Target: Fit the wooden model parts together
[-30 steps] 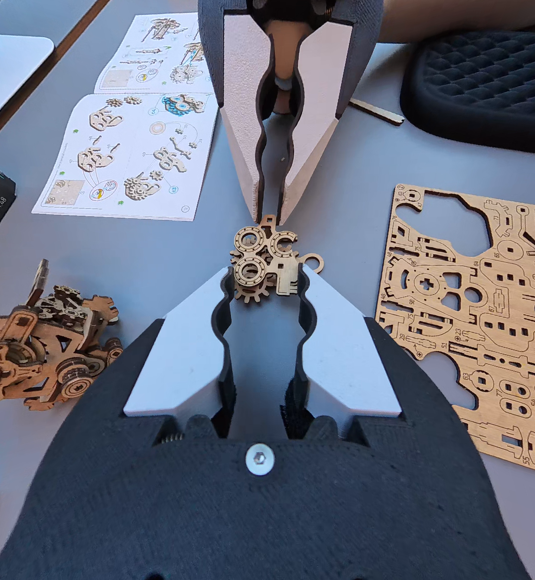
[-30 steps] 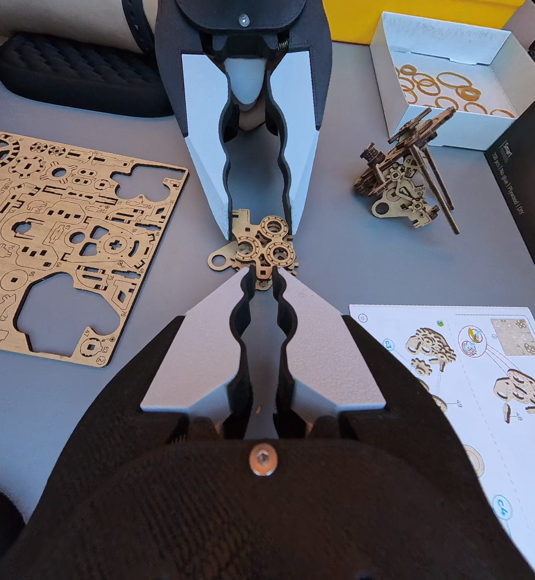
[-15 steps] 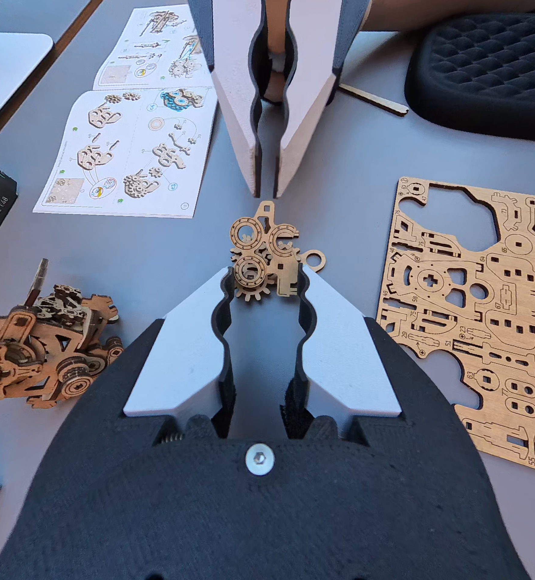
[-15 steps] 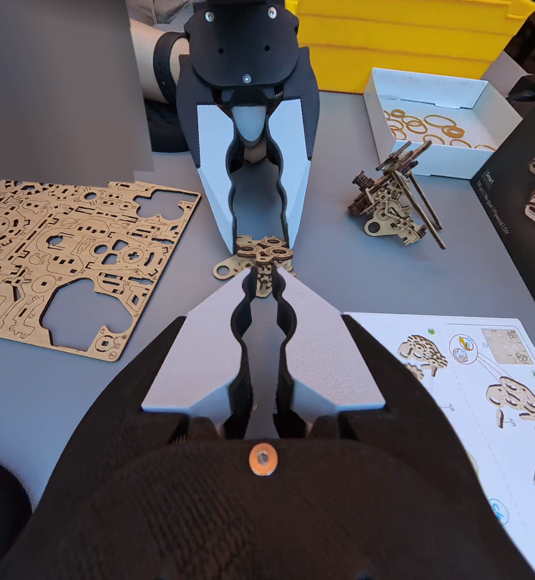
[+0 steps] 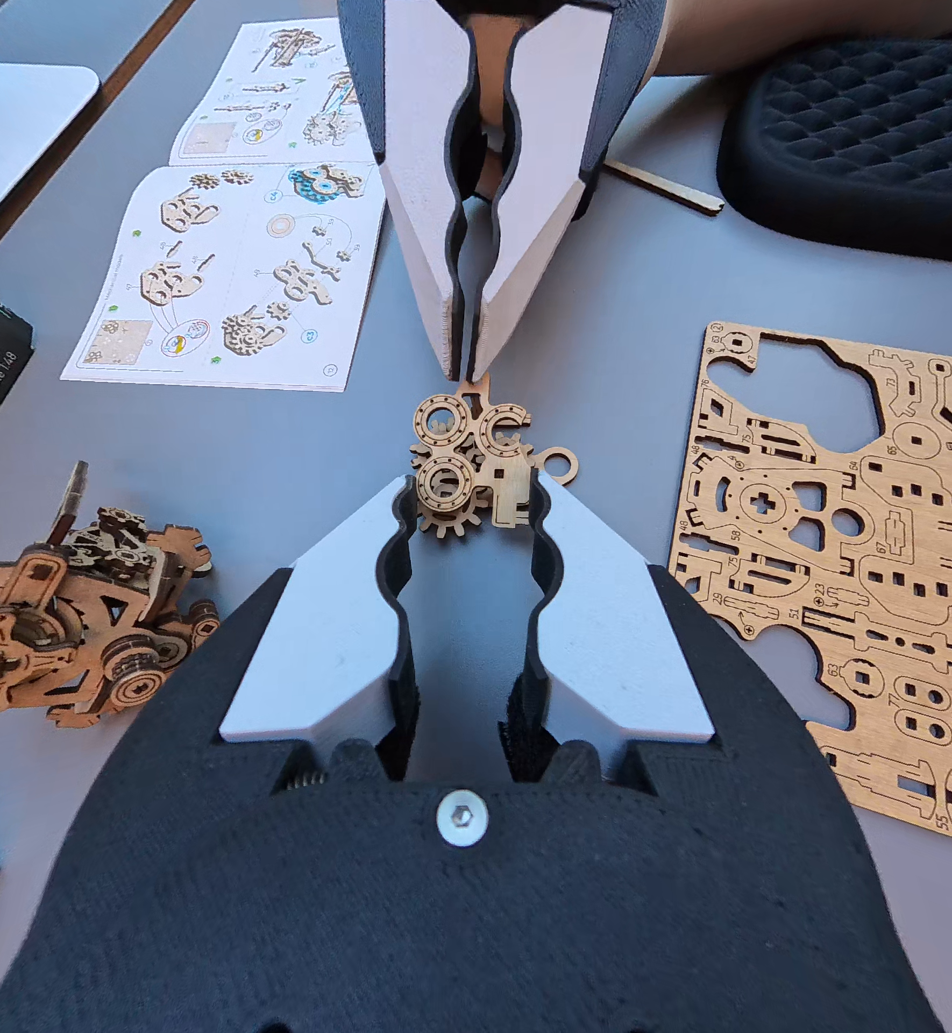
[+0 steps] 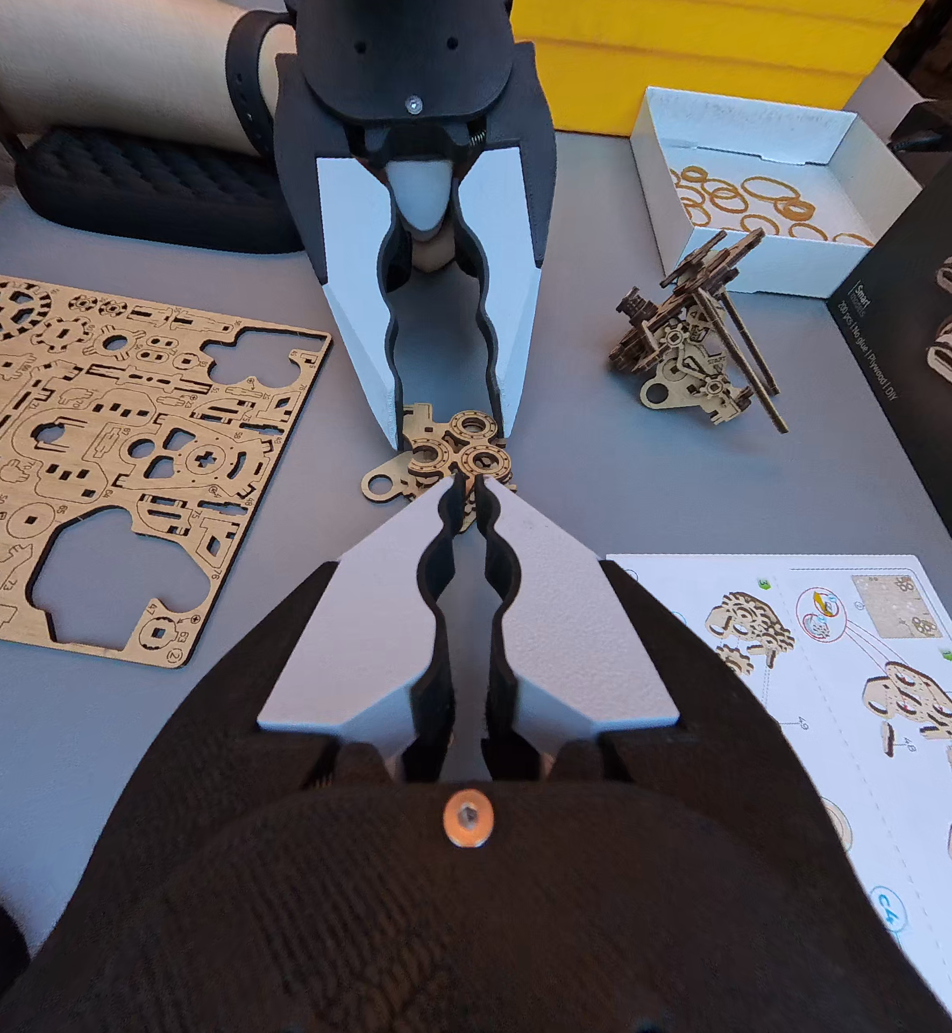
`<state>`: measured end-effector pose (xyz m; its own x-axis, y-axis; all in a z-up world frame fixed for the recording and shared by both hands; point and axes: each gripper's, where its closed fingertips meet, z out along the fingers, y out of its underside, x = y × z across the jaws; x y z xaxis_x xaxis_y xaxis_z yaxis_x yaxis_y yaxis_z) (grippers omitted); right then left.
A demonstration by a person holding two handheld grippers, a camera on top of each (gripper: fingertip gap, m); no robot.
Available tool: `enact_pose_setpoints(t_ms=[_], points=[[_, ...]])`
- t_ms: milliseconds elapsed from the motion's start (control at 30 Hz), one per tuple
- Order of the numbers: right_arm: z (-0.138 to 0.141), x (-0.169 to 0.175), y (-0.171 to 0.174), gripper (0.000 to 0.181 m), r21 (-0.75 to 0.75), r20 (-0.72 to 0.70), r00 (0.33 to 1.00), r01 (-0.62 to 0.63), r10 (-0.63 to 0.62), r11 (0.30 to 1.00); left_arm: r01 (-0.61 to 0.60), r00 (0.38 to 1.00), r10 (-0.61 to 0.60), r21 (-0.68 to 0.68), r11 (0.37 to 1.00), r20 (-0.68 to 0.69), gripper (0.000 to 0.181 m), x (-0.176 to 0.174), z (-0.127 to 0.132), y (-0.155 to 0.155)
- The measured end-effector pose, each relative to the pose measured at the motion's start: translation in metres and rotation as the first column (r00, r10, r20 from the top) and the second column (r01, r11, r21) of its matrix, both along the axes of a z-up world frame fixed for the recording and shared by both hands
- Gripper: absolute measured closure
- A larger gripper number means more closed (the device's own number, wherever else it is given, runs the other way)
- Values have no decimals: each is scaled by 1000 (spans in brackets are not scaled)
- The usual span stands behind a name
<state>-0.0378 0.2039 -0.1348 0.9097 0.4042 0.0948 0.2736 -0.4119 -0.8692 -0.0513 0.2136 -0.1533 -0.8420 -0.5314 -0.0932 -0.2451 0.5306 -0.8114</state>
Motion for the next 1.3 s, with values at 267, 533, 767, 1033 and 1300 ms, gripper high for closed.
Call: enact_pose_setpoints(t_ms=[267,533,767,1033,1300], points=[[-5,1,0,181,-22,15,1000,1,0,1000,1,1000,-1,-3,1000,6,143,0,1,-1],[-7,-11,3,181,-47,3,1000,-29,29,998,16,1000,-16,-2,1000,8,143,-3,1,-4],[-5,-24,8,180,-63,4,998,-58,59,996,26,999,-26,35,999,23,143,-5,-2,-7],[-7,-30,3,171,-94,-82,991,-109,101,990,41,999,-42,43,998,24,143,-11,0,-12],[-9,-36,-2,171,-157,-54,980,-196,190,968,43,999,-45,49,998,31,143,-11,0,-13]])
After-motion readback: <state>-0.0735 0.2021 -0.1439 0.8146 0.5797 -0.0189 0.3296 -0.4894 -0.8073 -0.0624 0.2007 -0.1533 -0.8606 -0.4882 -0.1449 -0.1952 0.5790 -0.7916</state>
